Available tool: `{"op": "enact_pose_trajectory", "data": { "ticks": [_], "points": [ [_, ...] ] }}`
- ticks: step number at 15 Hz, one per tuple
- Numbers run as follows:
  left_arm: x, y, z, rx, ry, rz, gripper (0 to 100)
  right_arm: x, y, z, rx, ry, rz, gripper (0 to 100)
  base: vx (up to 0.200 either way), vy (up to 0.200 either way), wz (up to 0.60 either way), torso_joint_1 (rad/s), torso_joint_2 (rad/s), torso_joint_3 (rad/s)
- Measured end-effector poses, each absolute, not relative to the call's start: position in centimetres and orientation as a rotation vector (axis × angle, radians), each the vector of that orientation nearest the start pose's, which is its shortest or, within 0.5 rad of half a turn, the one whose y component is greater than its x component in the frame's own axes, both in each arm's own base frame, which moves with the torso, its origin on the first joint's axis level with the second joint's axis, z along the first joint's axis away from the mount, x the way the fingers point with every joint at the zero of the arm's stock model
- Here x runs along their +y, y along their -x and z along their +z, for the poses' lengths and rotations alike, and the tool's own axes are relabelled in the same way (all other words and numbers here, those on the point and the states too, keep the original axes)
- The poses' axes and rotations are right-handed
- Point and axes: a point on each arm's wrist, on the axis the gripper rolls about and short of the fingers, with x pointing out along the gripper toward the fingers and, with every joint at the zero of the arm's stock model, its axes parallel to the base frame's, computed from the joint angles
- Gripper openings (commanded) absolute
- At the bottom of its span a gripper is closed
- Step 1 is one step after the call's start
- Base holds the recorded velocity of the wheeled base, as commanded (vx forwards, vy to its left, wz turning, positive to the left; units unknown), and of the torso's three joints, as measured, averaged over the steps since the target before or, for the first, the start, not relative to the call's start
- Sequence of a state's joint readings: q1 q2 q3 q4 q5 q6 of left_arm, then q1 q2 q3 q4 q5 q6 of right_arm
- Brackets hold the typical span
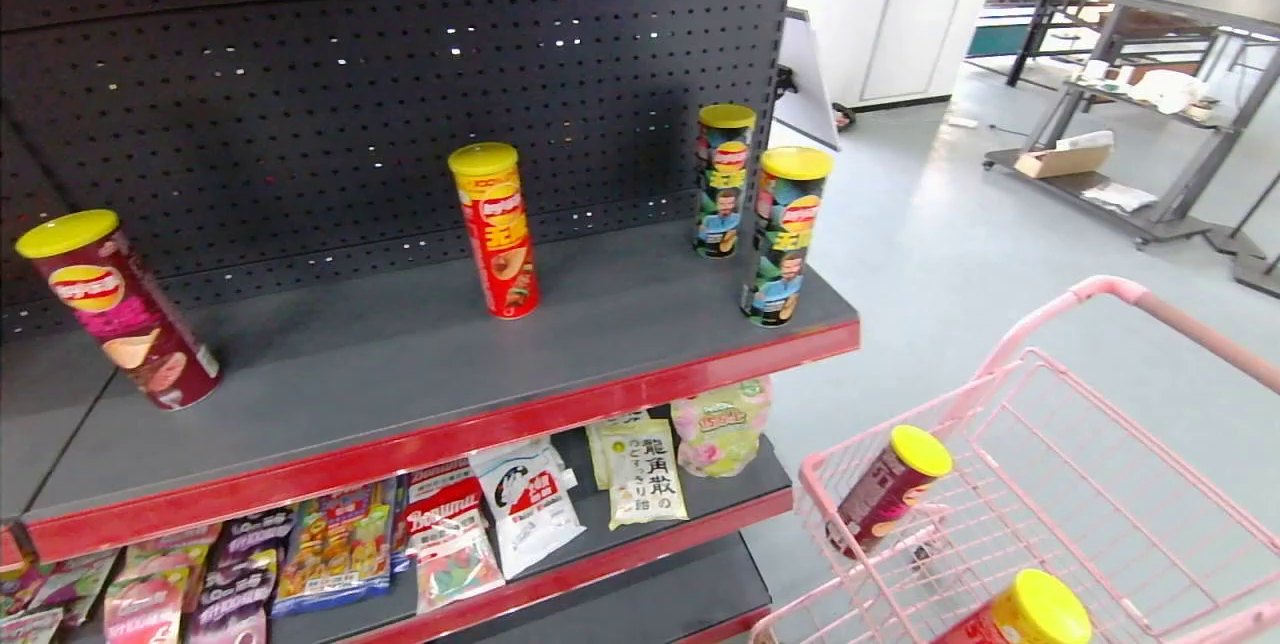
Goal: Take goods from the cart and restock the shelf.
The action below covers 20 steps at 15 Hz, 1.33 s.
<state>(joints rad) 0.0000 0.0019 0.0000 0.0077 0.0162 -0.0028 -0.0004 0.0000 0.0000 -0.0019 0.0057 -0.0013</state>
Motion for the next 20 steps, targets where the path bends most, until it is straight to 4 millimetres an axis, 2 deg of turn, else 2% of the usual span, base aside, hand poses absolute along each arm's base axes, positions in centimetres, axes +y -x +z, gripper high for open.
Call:
{"op": "enact_pose_trajectory", "data": {
  "ticks": [5,11,20],
  "points": [
    [0.04,2.27,7.48,0.009,0.003,0.016,100,0.01,2.28,7.57,-0.002,0.001,0.006,100,0.0,0.0,-0.6,0.005,0.0,0.002],
    [0.04,2.27,7.47,0.01,0.003,0.017,100,0.01,2.28,7.58,-0.002,0.0,0.005,100,0.0,0.0,0.0,0.0,0.0,0.0],
    [0.04,2.27,7.47,0.01,0.002,0.017,100,0.01,2.28,7.57,-0.002,0.0,0.006,100,0.0,0.0,0.0,-0.141,0.33,0.186]
  ]
}}
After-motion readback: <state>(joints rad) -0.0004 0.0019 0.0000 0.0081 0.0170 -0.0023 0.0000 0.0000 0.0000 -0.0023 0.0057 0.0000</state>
